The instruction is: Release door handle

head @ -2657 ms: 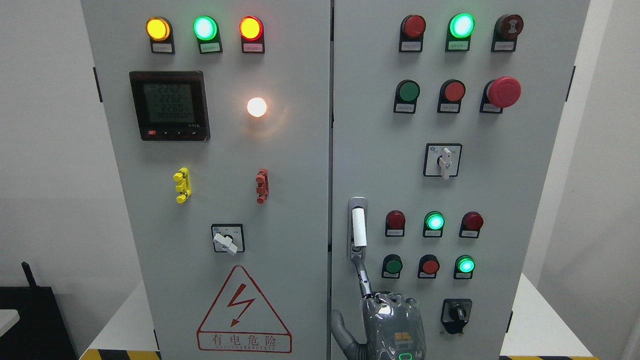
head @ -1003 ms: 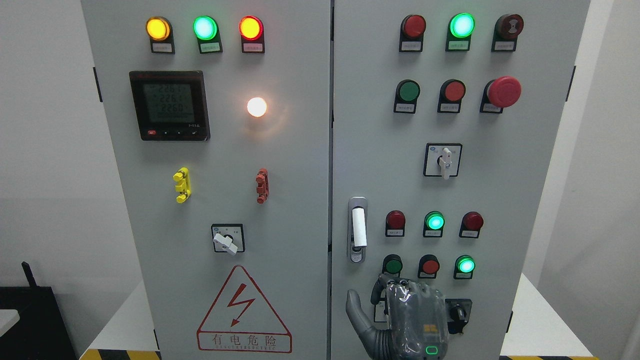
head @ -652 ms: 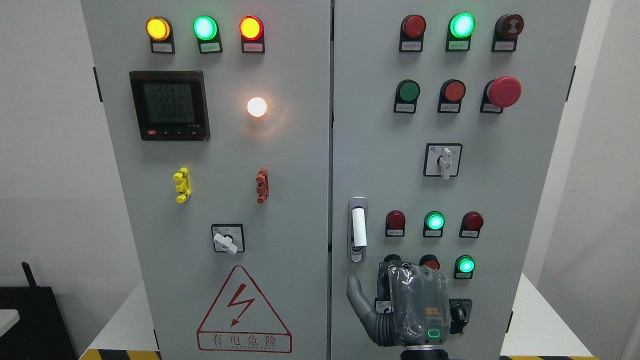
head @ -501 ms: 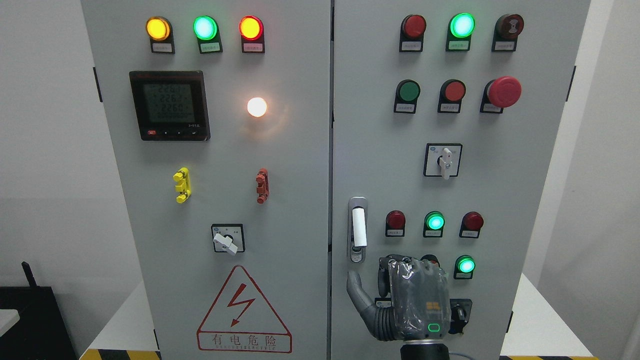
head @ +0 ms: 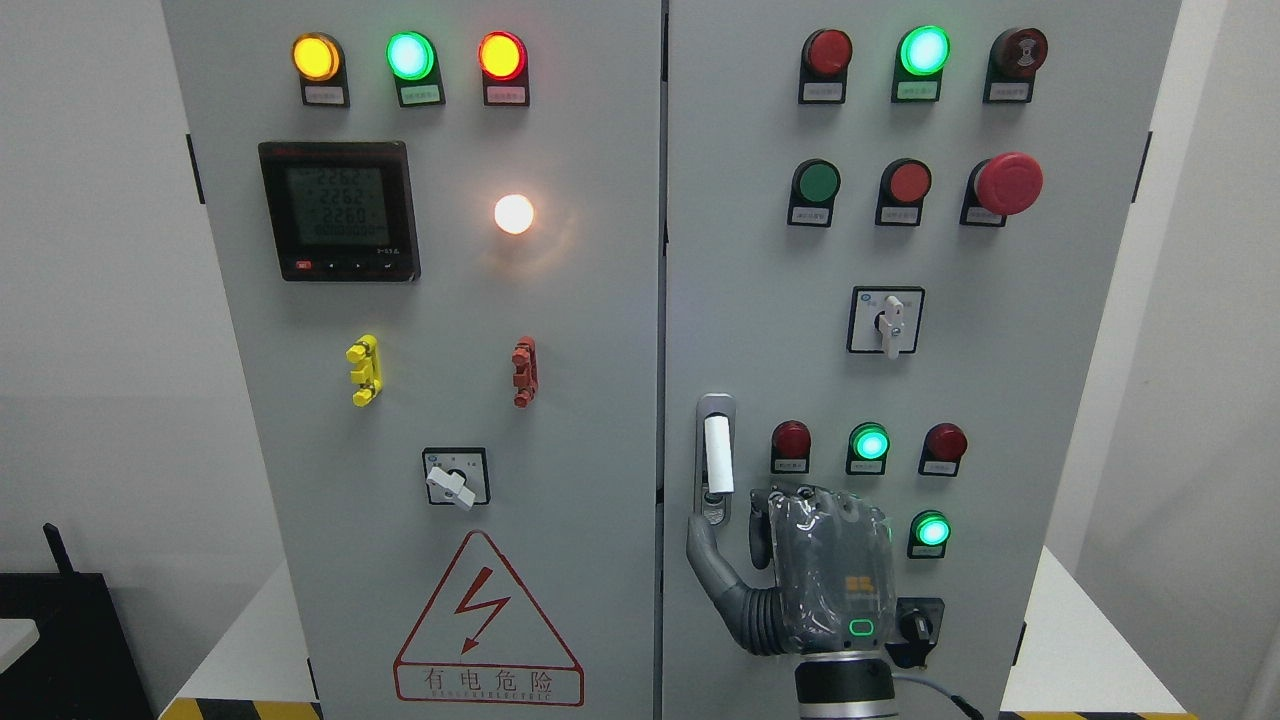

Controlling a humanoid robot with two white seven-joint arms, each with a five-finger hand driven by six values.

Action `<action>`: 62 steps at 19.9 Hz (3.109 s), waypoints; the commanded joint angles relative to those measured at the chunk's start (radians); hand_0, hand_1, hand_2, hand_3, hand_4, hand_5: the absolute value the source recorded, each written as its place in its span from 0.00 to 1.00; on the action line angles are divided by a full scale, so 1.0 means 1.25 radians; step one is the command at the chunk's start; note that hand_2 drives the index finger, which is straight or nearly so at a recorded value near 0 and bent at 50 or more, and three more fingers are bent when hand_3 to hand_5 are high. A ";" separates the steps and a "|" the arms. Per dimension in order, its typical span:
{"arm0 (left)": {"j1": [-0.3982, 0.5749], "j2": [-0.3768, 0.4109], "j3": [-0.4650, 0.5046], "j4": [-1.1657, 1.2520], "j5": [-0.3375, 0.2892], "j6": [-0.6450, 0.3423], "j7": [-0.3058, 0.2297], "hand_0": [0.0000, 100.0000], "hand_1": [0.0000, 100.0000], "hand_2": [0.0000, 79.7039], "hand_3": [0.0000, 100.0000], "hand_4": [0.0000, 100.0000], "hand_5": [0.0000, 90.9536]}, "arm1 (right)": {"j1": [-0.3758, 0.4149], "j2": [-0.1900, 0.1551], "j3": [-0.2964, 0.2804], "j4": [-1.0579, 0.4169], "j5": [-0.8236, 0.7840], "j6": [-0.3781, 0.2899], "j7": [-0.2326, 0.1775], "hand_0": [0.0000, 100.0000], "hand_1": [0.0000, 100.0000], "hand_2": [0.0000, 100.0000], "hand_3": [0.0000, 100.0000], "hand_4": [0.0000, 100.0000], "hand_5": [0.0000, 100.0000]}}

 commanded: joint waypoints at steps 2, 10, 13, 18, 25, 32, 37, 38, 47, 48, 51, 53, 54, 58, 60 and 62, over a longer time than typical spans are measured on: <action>0.000 0.000 -0.010 -0.012 0.000 0.000 0.000 0.12 0.39 0.00 0.00 0.00 0.00 | -0.028 0.000 0.003 0.035 0.013 0.001 -0.001 0.34 0.38 1.00 1.00 1.00 0.98; 0.000 0.000 -0.010 -0.012 -0.001 0.000 0.000 0.12 0.39 0.00 0.00 0.00 0.00 | -0.045 0.000 0.000 0.051 0.019 0.002 -0.001 0.32 0.40 1.00 1.00 1.00 0.98; 0.000 0.000 -0.010 -0.012 0.000 0.000 0.000 0.12 0.39 0.00 0.00 0.00 0.00 | -0.044 0.000 0.000 0.051 0.020 0.003 0.000 0.33 0.42 1.00 1.00 1.00 0.98; 0.000 0.000 -0.010 -0.012 0.000 0.000 0.000 0.12 0.39 0.00 0.00 0.00 0.00 | -0.044 0.000 -0.005 0.051 0.020 0.005 -0.001 0.38 0.45 1.00 1.00 1.00 0.98; 0.000 0.000 -0.010 -0.012 0.000 0.000 0.000 0.12 0.39 0.00 0.00 0.00 0.00 | -0.043 0.001 -0.007 0.048 0.026 0.007 -0.003 0.42 0.43 1.00 1.00 1.00 0.98; 0.000 0.000 -0.010 -0.012 0.000 0.000 0.000 0.12 0.39 0.00 0.00 0.00 0.00 | -0.040 0.001 -0.008 0.048 0.031 0.007 -0.003 0.42 0.47 1.00 1.00 1.00 0.98; 0.000 0.000 -0.010 -0.012 0.000 0.000 0.000 0.12 0.39 0.00 0.00 0.00 0.00 | -0.041 0.001 -0.015 0.046 0.030 0.007 -0.003 0.43 0.47 1.00 1.00 1.00 0.98; 0.000 0.000 -0.010 -0.012 0.000 0.000 0.000 0.12 0.39 0.00 0.00 0.00 0.00 | -0.041 0.001 -0.015 0.046 0.030 0.008 -0.003 0.44 0.47 1.00 1.00 1.00 0.98; 0.000 0.000 -0.010 -0.012 0.000 0.000 0.000 0.12 0.39 0.00 0.00 0.00 0.00 | -0.043 0.001 -0.020 0.046 0.031 0.008 -0.003 0.51 0.42 1.00 1.00 1.00 0.98; 0.000 0.000 -0.010 -0.012 0.000 0.000 0.001 0.12 0.39 0.00 0.00 0.00 0.00 | -0.043 0.001 -0.020 0.046 0.031 0.008 -0.003 0.52 0.42 1.00 1.00 1.00 0.98; 0.000 0.000 -0.010 -0.012 0.000 0.000 0.000 0.12 0.39 0.00 0.00 0.00 0.00 | -0.041 0.000 -0.024 0.046 0.031 0.008 -0.003 0.52 0.42 1.00 1.00 1.00 0.98; 0.000 0.000 -0.010 -0.012 0.000 0.000 0.000 0.12 0.39 0.00 0.00 0.00 0.00 | -0.040 0.001 -0.024 0.046 0.031 0.008 -0.003 0.52 0.42 1.00 1.00 1.00 0.98; 0.000 0.000 -0.010 -0.012 -0.001 0.000 0.000 0.12 0.39 0.00 0.00 0.00 0.00 | -0.040 0.001 -0.025 0.046 0.031 0.008 -0.004 0.52 0.42 1.00 1.00 1.00 0.98; 0.000 0.000 -0.010 -0.012 0.000 0.000 0.000 0.12 0.39 0.00 0.00 0.00 0.00 | -0.040 0.001 -0.025 0.045 0.031 0.008 -0.006 0.52 0.42 1.00 1.00 1.00 0.98; 0.000 0.000 -0.010 -0.012 0.000 0.000 0.000 0.12 0.39 0.00 0.00 0.00 0.00 | -0.040 0.001 -0.025 0.044 0.031 0.007 -0.006 0.53 0.42 1.00 1.00 1.00 0.98; 0.000 0.000 -0.010 -0.012 0.000 0.000 0.000 0.12 0.39 0.00 0.00 0.00 0.00 | -0.039 0.000 -0.026 0.044 0.031 0.008 -0.006 0.53 0.42 1.00 1.00 1.00 0.98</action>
